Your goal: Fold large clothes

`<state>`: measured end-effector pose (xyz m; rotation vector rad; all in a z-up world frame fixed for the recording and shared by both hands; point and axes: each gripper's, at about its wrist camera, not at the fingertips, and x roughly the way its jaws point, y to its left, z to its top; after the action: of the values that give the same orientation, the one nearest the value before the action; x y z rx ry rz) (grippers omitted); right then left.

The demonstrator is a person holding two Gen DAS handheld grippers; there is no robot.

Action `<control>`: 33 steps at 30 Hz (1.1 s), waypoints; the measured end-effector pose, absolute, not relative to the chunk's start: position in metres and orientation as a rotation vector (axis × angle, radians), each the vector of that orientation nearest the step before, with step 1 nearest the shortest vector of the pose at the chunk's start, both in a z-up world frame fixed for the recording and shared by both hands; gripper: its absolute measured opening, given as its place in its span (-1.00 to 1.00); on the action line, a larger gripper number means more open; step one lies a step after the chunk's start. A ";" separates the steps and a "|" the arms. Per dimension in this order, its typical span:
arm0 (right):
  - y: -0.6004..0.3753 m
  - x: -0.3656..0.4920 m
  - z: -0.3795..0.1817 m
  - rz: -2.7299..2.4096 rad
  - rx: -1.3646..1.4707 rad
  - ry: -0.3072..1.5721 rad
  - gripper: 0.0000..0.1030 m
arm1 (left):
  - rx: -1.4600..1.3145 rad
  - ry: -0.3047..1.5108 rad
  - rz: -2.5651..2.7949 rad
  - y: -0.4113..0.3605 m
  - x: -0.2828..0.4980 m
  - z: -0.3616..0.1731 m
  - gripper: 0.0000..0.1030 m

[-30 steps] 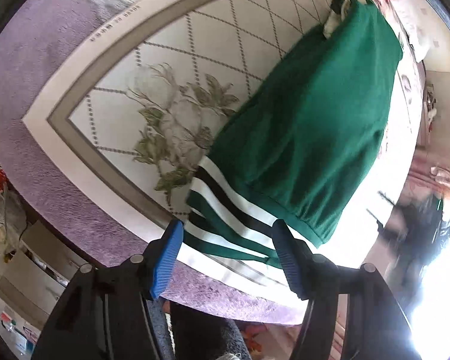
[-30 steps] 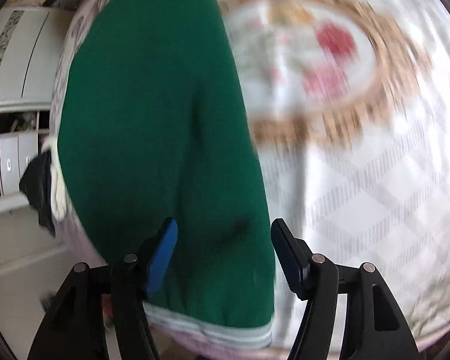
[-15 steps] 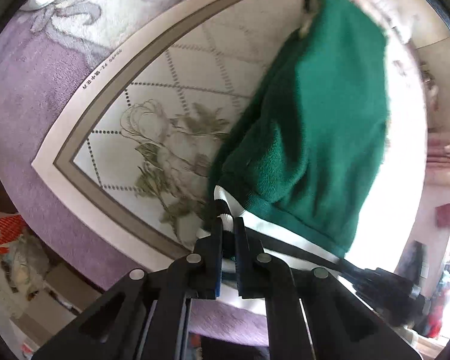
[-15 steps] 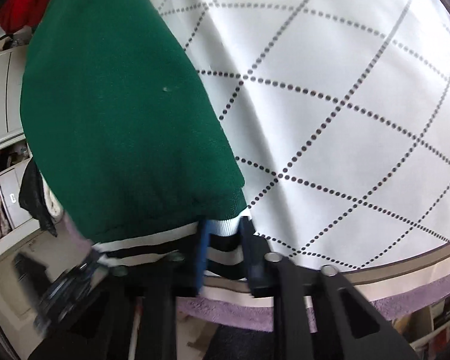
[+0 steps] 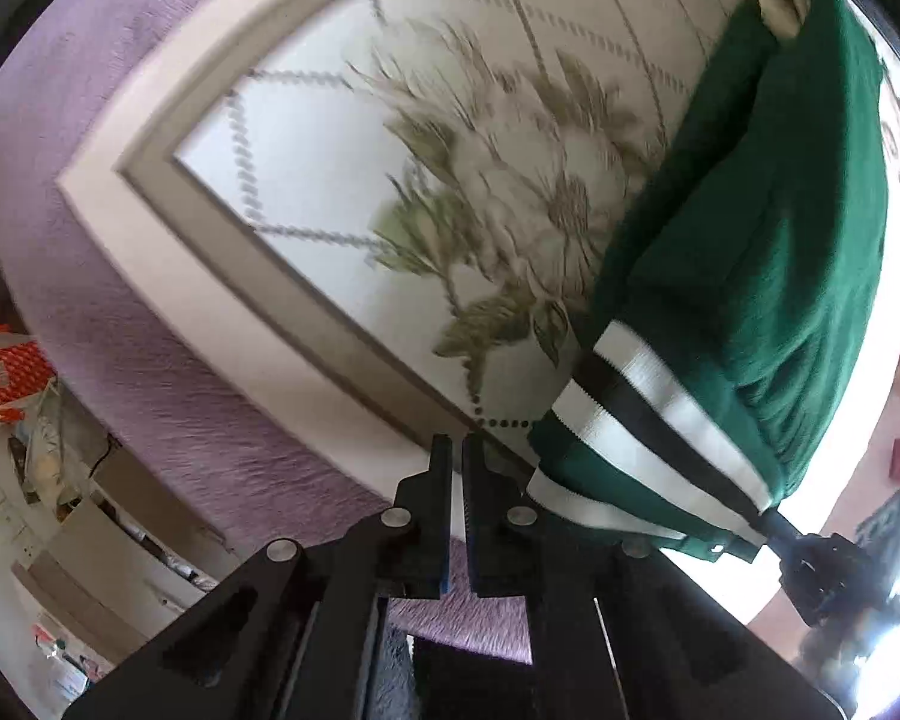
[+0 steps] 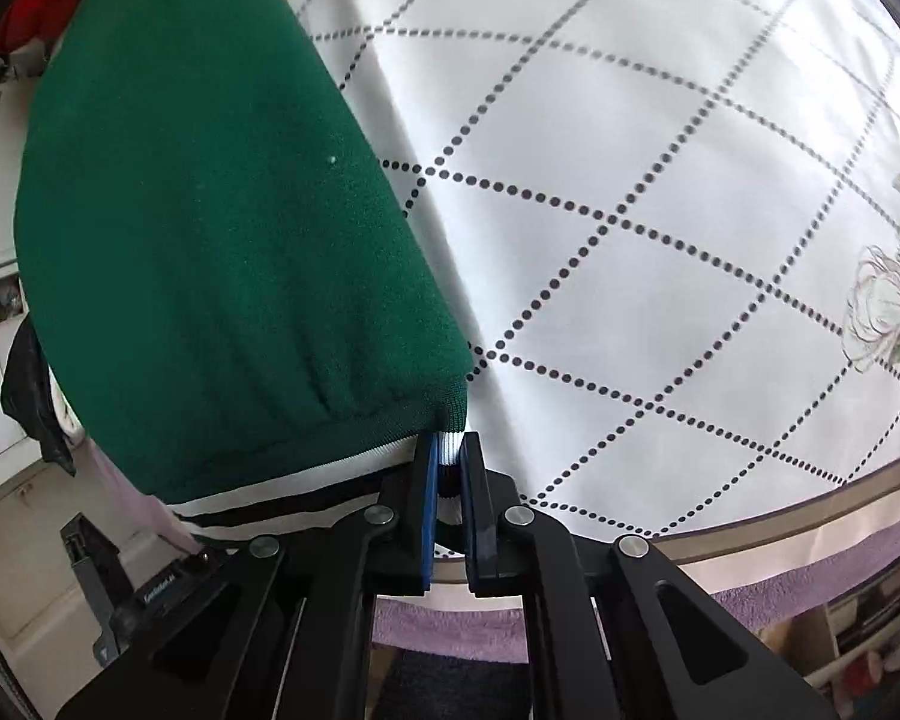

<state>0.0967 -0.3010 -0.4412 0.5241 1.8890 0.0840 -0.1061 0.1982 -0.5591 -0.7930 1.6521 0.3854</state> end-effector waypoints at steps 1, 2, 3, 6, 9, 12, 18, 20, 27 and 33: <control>-0.301 0.098 -0.440 0.085 0.526 1.904 -0.77 | -0.779 1.640 0.387 0.202 -0.105 -0.547 -0.91; -0.302 0.100 -0.436 0.090 0.525 1.914 -0.76 | -0.756 1.629 0.390 0.206 -0.101 -0.536 -0.90; -0.303 0.103 -0.428 0.098 0.499 1.911 -0.75 | -0.716 1.604 0.394 0.210 -0.096 -0.519 -0.88; -0.300 0.113 -0.405 0.095 0.407 1.874 -0.33 | -0.606 1.528 0.375 0.209 -0.066 -0.487 0.30; -0.284 0.128 -0.387 0.135 0.383 1.806 0.03 | -0.504 1.409 0.322 0.198 -0.011 -0.466 0.85; -0.261 0.151 -0.384 0.179 0.373 1.750 0.03 | -0.477 1.330 0.268 0.192 0.054 -0.467 0.85; -0.214 0.206 -0.392 0.151 0.364 1.571 -0.33 | -0.372 1.385 0.268 0.190 0.157 -0.543 0.85; -0.210 0.220 -0.407 0.124 0.344 1.571 -0.38 | -0.383 1.463 0.267 0.199 0.163 -0.580 0.88; -0.217 0.227 -0.425 0.165 0.303 1.704 -0.37 | -0.292 1.445 0.162 0.198 0.123 -0.550 0.84; -0.277 0.177 -0.395 0.094 0.315 1.741 0.12 | -0.487 1.609 0.106 0.198 0.031 -0.553 0.84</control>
<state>0.1771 -0.2765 -0.3951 0.3153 1.7413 0.0942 0.0305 0.1983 -0.5529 -0.4871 1.6091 0.1058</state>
